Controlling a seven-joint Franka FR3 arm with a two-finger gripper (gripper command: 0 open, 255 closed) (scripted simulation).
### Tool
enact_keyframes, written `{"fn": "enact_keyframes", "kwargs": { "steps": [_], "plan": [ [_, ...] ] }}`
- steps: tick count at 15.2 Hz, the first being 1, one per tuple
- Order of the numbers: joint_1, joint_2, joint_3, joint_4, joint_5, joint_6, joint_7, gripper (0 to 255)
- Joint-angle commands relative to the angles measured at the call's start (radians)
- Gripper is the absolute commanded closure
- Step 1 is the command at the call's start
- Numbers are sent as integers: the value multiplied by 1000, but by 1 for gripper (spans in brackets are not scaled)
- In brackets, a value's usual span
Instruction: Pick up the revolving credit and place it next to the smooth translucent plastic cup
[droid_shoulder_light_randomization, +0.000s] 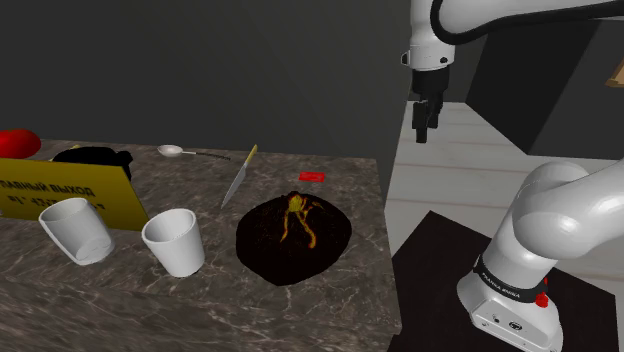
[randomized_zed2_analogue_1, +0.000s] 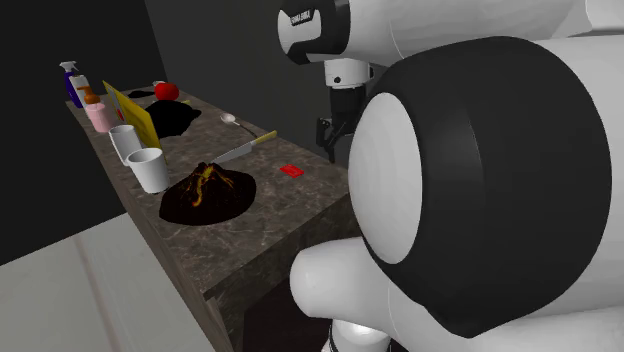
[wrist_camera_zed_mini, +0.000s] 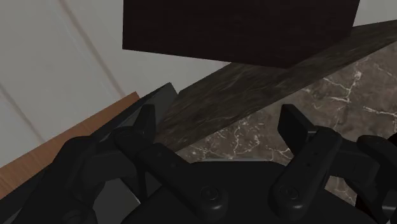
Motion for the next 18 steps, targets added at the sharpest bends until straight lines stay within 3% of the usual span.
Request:
{"fn": "enact_keyframes", "kwargs": {
  "steps": [1,11,18],
  "plan": [
    [0,0,0,0,0,0,0,0],
    [82,132,-108,-175,47,556,-168,0],
    [202,334,-201,-191,167,937,-352,0]
  ]
}}
